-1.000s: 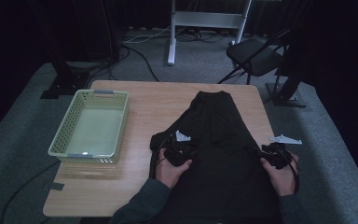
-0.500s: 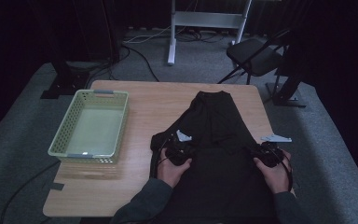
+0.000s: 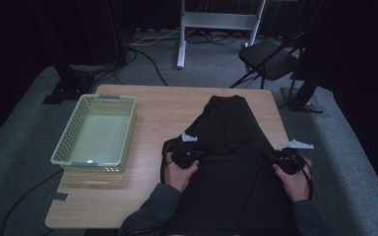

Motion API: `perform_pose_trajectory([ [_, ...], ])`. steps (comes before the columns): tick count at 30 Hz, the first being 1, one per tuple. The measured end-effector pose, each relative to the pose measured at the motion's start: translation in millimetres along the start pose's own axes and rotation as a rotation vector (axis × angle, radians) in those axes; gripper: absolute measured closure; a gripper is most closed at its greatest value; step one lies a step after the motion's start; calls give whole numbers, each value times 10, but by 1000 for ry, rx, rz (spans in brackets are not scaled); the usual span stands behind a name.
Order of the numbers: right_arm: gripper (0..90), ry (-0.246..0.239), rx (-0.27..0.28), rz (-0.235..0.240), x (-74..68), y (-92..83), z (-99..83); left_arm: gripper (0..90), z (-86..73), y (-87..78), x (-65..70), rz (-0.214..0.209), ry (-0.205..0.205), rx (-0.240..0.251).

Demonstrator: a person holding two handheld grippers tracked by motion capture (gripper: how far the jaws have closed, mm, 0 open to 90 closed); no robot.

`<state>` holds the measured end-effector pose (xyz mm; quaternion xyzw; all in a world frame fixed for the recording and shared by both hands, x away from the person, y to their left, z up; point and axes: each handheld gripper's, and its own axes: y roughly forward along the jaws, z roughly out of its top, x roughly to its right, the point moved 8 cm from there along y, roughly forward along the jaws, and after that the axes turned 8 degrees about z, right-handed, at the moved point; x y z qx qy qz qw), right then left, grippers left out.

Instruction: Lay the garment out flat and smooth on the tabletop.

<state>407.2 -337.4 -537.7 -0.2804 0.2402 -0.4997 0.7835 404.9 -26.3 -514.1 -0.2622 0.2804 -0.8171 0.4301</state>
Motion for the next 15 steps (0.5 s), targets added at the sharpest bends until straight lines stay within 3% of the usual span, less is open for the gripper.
perform_pose_trajectory([
  [8, 505, 7, 17, -5, 35, -11, -15, 877, 116, -172, -170, -16, -58, 49],
  [15, 505, 11, 36, -11, 43, -15, -27, 876, 151, -253, -339, -1, -102, 70],
])
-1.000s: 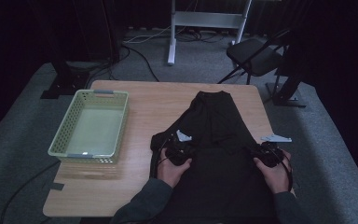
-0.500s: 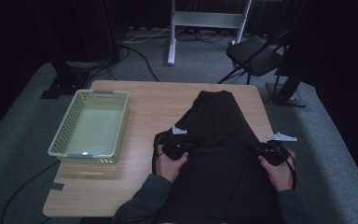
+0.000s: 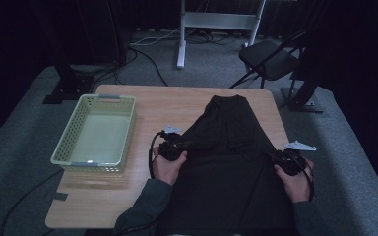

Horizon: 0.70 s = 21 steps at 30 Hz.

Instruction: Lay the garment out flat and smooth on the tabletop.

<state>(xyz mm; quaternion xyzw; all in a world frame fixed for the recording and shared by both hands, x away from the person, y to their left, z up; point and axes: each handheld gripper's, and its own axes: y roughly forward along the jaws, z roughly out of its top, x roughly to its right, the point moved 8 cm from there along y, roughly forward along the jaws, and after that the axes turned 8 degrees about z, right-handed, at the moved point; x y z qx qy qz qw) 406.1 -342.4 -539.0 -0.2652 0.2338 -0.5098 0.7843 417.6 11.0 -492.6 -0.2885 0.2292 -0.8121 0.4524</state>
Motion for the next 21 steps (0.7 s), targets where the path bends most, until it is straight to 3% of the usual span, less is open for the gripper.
perform_pose_trajectory([
  [3, 505, 2, 0, -1, -1, -1, -1, 876, 9, -11, -77, -2, -34, 6],
  [21, 505, 3, 4, -6, -3, -2, -4, 876, 86, -165, -446, 32, -115, 61],
])
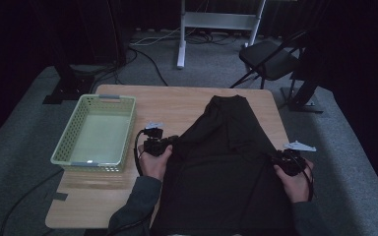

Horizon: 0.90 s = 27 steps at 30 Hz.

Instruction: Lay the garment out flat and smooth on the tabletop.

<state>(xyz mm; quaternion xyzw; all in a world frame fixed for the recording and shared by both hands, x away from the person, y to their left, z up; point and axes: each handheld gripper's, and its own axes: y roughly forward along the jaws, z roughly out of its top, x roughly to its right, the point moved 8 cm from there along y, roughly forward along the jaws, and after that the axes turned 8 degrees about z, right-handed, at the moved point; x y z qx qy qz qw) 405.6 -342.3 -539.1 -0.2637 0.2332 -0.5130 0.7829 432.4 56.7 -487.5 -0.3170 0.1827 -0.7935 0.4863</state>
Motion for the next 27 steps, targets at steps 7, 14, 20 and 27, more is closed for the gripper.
perform_pose_trajectory([
  [7, 509, 0, -4, -2, 6, -5, -1, 876, 56, -59, -127, 21, -28, 19],
  [14, 509, 4, -4, -13, 47, -26, -12, 876, 81, -87, -225, 37, -46, 31],
  [20, 509, 10, -4, -18, 68, -38, -20, 876, 89, -119, -335, 59, -64, 44],
  [27, 510, 7, -9, -22, 81, -44, -21, 876, 89, -211, -439, 82, -78, 68],
])
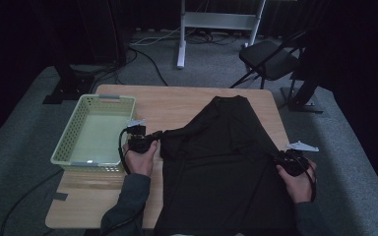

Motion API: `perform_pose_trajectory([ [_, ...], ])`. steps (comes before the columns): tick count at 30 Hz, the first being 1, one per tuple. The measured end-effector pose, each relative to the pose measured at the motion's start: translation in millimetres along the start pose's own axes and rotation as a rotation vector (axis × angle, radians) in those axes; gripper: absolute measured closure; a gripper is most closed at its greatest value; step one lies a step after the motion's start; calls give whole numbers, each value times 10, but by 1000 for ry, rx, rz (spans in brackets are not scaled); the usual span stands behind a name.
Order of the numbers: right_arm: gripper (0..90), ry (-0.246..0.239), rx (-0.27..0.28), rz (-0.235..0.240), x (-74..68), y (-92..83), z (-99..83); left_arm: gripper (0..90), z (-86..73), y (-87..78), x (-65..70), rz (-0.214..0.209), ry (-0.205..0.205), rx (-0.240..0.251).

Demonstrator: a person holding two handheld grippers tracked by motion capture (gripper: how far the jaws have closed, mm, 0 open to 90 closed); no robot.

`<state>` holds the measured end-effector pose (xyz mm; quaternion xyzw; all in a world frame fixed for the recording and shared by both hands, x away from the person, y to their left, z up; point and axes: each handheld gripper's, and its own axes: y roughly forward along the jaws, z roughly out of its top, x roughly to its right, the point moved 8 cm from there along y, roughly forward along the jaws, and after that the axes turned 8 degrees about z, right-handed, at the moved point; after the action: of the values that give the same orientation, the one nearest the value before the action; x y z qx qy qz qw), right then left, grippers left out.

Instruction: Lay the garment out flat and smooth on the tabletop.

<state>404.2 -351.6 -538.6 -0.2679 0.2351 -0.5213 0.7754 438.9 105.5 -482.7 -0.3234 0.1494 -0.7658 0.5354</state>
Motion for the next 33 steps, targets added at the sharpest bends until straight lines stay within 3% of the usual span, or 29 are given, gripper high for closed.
perform_pose_trajectory([
  [15, 523, 19, -12, -33, 122, -83, -49, 875, 56, -157, -122, 49, -16, 75],
  [19, 523, 17, -13, -35, 126, -85, -50, 876, 68, -254, -179, 64, -31, 119],
  [28, 523, 18, -12, -37, 125, -86, -51, 872, 96, -391, -334, 128, -65, 155],
  [33, 523, 19, -12, -37, 126, -86, -51, 838, 115, -419, -347, 163, -54, 168],
])
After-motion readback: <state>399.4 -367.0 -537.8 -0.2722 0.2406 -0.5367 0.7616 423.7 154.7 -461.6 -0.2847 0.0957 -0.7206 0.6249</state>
